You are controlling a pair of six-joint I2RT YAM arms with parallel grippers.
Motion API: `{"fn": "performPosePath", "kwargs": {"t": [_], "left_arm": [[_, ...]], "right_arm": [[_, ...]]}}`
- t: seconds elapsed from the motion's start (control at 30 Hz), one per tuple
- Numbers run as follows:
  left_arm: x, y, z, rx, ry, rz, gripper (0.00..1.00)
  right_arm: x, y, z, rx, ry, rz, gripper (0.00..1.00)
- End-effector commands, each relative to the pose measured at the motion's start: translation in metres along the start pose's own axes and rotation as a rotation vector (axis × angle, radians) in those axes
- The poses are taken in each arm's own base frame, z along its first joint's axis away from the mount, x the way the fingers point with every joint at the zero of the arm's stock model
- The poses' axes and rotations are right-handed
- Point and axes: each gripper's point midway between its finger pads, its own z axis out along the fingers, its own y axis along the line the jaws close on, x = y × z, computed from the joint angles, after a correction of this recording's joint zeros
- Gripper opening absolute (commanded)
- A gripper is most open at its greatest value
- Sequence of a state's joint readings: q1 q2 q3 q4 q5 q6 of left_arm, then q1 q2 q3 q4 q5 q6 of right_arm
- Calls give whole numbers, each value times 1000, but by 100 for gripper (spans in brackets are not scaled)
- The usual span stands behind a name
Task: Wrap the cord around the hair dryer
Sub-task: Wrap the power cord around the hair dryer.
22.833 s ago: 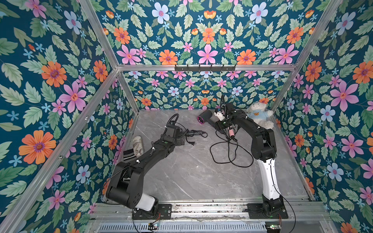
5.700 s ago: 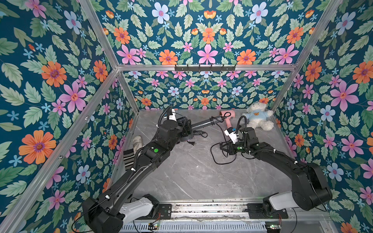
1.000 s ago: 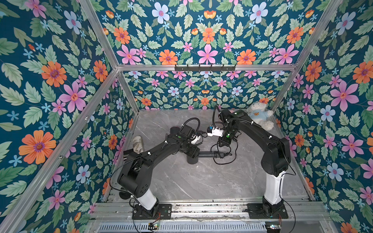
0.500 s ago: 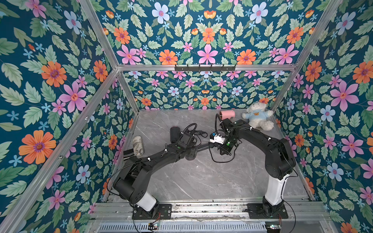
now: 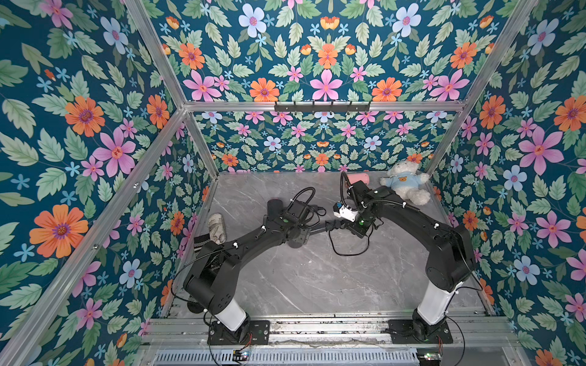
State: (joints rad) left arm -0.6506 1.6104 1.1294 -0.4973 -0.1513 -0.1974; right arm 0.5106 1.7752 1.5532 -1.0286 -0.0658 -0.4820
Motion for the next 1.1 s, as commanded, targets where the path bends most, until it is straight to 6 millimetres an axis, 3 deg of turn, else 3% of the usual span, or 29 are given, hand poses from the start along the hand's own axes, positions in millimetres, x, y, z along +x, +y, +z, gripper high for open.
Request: {"fn": "performPosePath", "kwargs": {"t": [0.0,0.13,0.2,0.37,0.47,0.57,0.73,0.93,1.07], "left_arm": [[0,22,-17,-109,35,50,0],[-15,26,-39,-122,24,75,0],[-24,30,-51,-124,0,45,0],[-47,34,-74,-3,-105,-128,0],[-60,34,-84,90,-170,-211,0],[-73,15,-94,262,-225,-247,0],[-76,-2,-111,424,-258,-219,0],[-79,15,-130,603,-351,-348,0],[-82,23,-128,659,-383,-440,0]], "right_arm": [[5,-9,-27,131,27,-96,0],[-5,0,-56,185,-14,-227,0],[-8,12,-81,180,-61,-277,0],[-4,40,-99,140,-23,-362,0],[-7,67,-99,82,-31,-417,0],[-10,83,-91,29,-28,-429,0],[-14,72,-69,3,-15,-340,0],[-13,68,-47,-94,-72,-249,0],[-20,76,-40,-116,-162,-245,0]]}}
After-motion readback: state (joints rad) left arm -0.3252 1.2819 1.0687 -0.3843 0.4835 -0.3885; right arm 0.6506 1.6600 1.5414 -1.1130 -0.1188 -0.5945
